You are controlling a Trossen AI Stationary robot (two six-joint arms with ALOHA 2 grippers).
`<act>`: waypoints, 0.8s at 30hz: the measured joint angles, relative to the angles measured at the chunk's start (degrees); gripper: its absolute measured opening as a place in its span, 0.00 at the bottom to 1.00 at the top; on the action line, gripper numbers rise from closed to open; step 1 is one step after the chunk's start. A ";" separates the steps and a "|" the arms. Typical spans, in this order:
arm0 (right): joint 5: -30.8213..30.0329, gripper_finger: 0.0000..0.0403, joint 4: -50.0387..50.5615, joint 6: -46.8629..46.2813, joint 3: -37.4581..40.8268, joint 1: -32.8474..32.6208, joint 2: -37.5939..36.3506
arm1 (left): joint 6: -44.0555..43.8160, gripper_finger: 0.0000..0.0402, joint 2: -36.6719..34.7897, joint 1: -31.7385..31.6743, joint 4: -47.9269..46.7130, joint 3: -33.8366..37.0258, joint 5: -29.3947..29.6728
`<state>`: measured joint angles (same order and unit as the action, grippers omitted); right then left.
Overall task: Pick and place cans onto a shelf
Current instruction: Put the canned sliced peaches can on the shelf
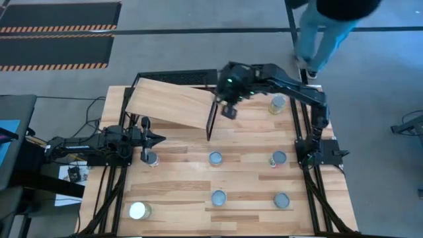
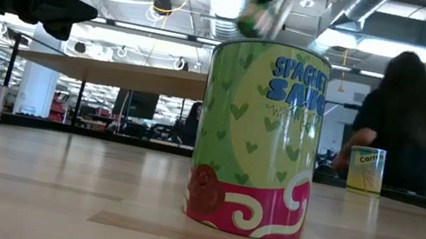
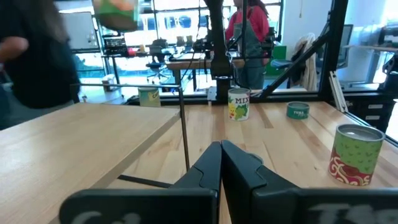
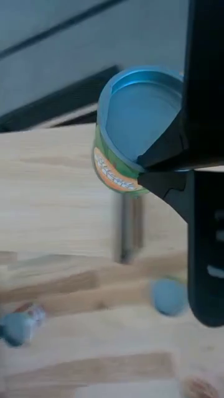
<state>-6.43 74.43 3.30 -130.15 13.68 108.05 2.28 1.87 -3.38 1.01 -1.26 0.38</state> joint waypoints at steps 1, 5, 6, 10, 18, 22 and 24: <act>0.65 0.01 -1.16 1.74 0.16 0.94 0.85 | 0.00 0.00 0.00 0.00 0.04 0.00 0.04; 1.89 0.01 -7.32 7.93 0.11 3.07 4.94 | 0.07 0.00 0.00 0.00 0.02 0.00 0.09; 2.17 0.01 -7.90 9.23 0.11 3.47 6.06 | 0.07 0.00 0.03 0.00 0.11 0.00 0.11; 2.26 0.01 -12.16 14.42 0.13 4.34 9.84 | 0.07 0.00 0.08 0.00 0.12 0.00 0.11; 2.24 0.01 -20.44 22.76 0.11 4.43 14.38 | 0.22 0.00 0.00 0.00 0.10 0.00 0.09; 2.26 0.01 -20.76 23.75 0.16 4.65 15.24 | 0.24 0.00 0.00 0.00 0.05 0.00 0.06; 2.13 0.01 -21.37 23.77 0.03 4.80 15.33 | 0.26 0.00 0.00 0.00 0.05 0.00 0.02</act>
<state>-4.30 53.06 27.07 -130.13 18.48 123.38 2.55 1.87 -3.38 1.06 -1.26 0.40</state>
